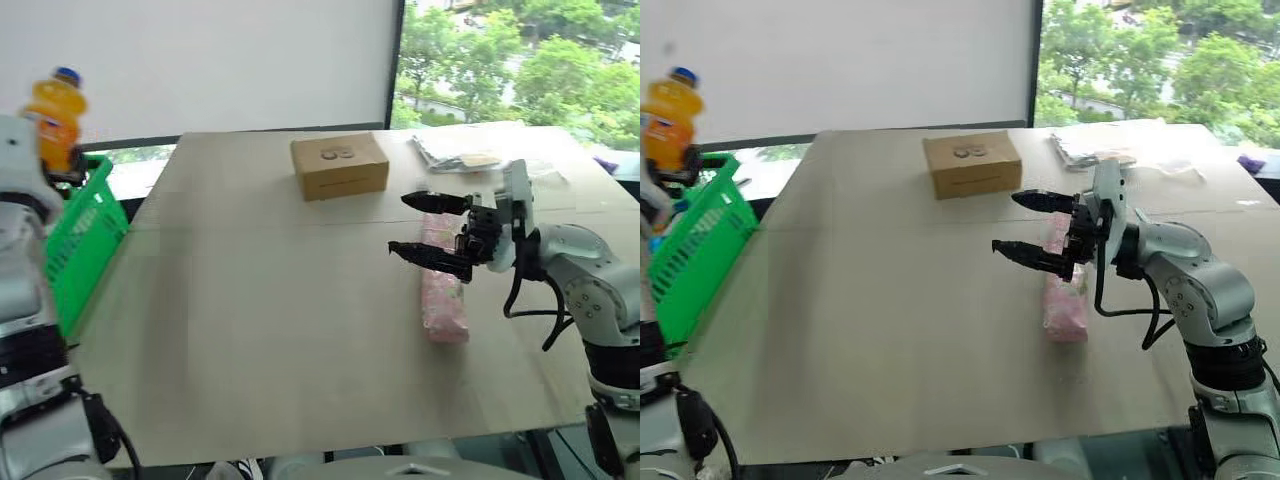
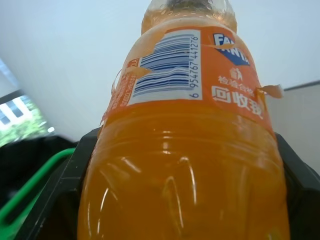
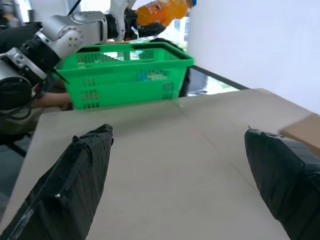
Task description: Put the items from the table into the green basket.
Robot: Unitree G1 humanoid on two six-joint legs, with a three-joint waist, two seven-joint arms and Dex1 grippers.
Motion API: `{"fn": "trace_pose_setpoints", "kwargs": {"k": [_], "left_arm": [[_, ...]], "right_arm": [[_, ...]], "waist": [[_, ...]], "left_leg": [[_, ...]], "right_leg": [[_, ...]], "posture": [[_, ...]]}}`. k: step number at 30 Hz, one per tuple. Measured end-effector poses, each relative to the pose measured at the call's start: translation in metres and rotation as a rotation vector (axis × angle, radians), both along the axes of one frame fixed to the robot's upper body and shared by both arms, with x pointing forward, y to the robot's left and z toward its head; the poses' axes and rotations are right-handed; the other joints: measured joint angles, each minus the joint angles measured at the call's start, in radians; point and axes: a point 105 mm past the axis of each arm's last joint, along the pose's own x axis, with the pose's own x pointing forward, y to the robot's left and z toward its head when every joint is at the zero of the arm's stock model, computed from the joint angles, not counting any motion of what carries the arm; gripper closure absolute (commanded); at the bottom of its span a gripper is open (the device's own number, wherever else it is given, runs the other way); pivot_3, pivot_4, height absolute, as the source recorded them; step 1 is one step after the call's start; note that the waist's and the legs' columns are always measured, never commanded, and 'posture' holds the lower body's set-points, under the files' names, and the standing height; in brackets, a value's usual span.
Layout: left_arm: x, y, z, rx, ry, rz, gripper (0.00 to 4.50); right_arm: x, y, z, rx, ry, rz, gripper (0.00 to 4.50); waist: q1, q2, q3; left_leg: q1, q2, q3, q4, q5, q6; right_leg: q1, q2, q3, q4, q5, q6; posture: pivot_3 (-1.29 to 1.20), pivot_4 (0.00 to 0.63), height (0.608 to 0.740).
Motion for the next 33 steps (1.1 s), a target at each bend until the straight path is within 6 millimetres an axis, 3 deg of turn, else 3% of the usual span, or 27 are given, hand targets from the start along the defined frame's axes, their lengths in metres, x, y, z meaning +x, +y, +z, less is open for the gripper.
{"fn": "trace_pose_setpoints", "kwargs": {"k": [3,7,8,9,10,15,20,23,25,27,30,33], "left_arm": [[-0.019,0.028,-0.013,-0.029,0.044,0.101,1.36],[-0.027,0.042,-0.036,-0.072,0.104,0.150,1.36],[-0.027,0.043,-0.039,-0.077,0.113,0.152,1.36],[-0.027,0.044,-0.042,-0.082,0.121,0.153,0.29],[-0.027,0.044,-0.043,-0.082,0.120,0.150,0.03],[-0.018,0.040,-0.037,-0.070,0.091,0.124,0.03],[0.003,0.025,-0.021,-0.092,-0.020,0.067,0.03],[0.033,-0.016,-0.029,-0.117,-0.002,-0.122,0.03],[0.059,-0.074,-0.050,-0.110,0.099,-0.373,0.03],[0.070,-0.119,-0.068,-0.120,0.180,-0.571,0.03],[0.068,-0.189,-0.078,-0.098,0.274,-0.909,0.03],[0.047,-0.231,-0.076,-0.041,0.400,-1.184,0.03]], "right_arm": [[0.008,0.015,0.008,-0.005,-0.035,0.035,0.00],[0.009,0.026,0.012,0.011,-0.048,0.063,0.00],[0.009,0.029,0.013,0.015,-0.052,0.070,0.00],[0.009,0.031,0.014,0.017,-0.056,0.073,0.00],[0.009,0.031,0.014,0.016,-0.057,0.072,0.00],[0.010,0.029,0.011,0.006,-0.053,0.057,0.00],[0.013,0.017,0.003,-0.020,-0.042,0.004,0.00],[0.017,0.003,-0.005,-0.048,-0.026,-0.066,0.00],[0.022,-0.018,-0.019,-0.106,0.004,-0.162,0.00],[0.024,-0.030,-0.031,-0.141,0.035,-0.234,0.00],[0.027,-0.051,-0.057,-0.257,0.073,-0.417,0.00],[0.032,-0.070,-0.094,-0.379,0.214,-0.665,0.00]], "waist": [[0.037,-0.002,-0.001],[0.062,-0.009,-0.006],[0.063,-0.010,-0.006],[0.064,-0.011,-0.007],[0.064,-0.012,-0.008],[0.057,-0.015,-0.012],[0.055,-0.014,-0.012],[0.058,-0.009,-0.015],[0.056,-0.008,-0.016],[0.035,-0.008,-0.016],[-0.013,-0.008,-0.016],[-0.071,-0.006,-0.016]], "left_leg": [[0.000,-0.001,-0.002,0.000,0.000,0.000],[-0.002,0.000,-0.007,0.000,-0.002,-0.006],[-0.002,0.000,-0.007,0.000,-0.002,-0.006],[-0.003,0.000,-0.009,0.000,-0.002,-0.007],[-0.004,0.000,-0.010,0.000,-0.002,-0.007],[-0.010,-0.001,-0.009,0.000,-0.001,-0.008],[-0.013,-0.001,-0.009,-0.001,-0.001,-0.008],[-0.013,-0.004,-0.009,0.000,-0.001,-0.008],[-0.014,-0.007,-0.008,0.000,-0.001,-0.007],[-0.014,-0.008,-0.006,0.001,-0.001,-0.006],[-0.014,-0.008,-0.003,0.001,0.001,-0.001],[-0.013,-0.005,0.000,0.000,0.001,-0.001]], "right_leg": [[0.001,-0.008,-0.005,0.000,0.000,0.000],[0.001,-0.012,-0.011,0.000,0.000,-0.003],[0.001,-0.012,-0.012,0.000,0.000,-0.003],[0.000,-0.014,-0.013,0.000,0.000,-0.004],[-0.001,-0.015,-0.016,0.000,0.000,-0.004],[-0.006,-0.023,-0.025,0.000,0.001,-0.006],[-0.009,-0.023,-0.027,0.001,0.002,-0.006],[-0.009,-0.027,-0.028,0.001,0.002,-0.006],[-0.008,-0.031,-0.028,0.001,0.001,-0.007],[-0.009,-0.032,-0.028,0.001,0.001,-0.008],[-0.009,-0.032,-0.028,0.001,0.002,-0.005],[-0.011,-0.028,-0.026,0.003,0.002,-0.005]], "posture": [[0.13,0.000,0.724],[0.13,0.000,0.724],[0.13,0.000,0.724],[0.12,0.000,0.724],[0.12,0.000,0.724],[0.10,0.000,0.724],[0.04,0.000,0.724],[0.00,0.000,0.724],[-0.05,0.000,0.724],[-0.08,0.000,0.724],[-0.11,0.000,0.724],[-0.13,0.000,0.724]]}}
